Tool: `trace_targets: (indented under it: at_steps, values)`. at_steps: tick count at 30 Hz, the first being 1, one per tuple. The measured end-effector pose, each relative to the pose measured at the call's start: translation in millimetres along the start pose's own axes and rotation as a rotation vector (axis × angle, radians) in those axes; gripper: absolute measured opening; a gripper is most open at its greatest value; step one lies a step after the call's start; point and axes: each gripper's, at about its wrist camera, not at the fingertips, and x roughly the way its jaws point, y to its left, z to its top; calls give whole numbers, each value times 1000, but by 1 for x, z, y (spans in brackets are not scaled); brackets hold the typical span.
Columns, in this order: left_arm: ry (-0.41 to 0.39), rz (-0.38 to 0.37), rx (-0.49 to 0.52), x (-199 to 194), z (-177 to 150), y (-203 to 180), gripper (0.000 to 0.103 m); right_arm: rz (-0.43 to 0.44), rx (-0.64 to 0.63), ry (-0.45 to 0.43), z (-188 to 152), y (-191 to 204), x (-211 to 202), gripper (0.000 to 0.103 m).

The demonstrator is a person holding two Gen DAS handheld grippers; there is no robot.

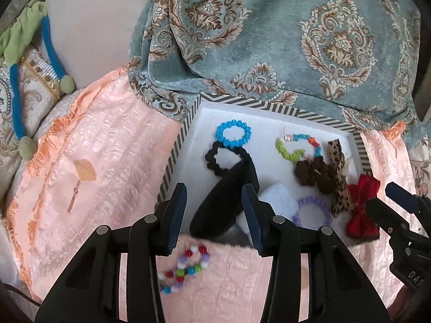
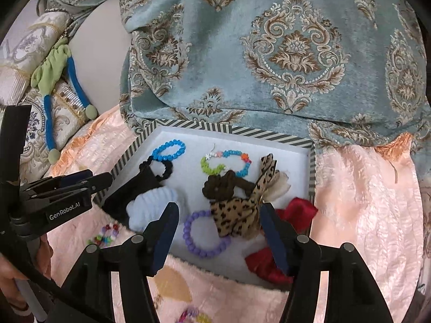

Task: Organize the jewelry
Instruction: 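Move both tools back toward the remaining bead bracelets on the bedspread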

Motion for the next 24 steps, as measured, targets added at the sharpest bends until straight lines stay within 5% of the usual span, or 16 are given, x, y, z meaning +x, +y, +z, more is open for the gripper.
trace_targets:
  at_steps: [24]
  values:
    - [-18, 44, -19, -47, -74, 14, 42, 32, -8, 20, -65, 19, -41, 62]
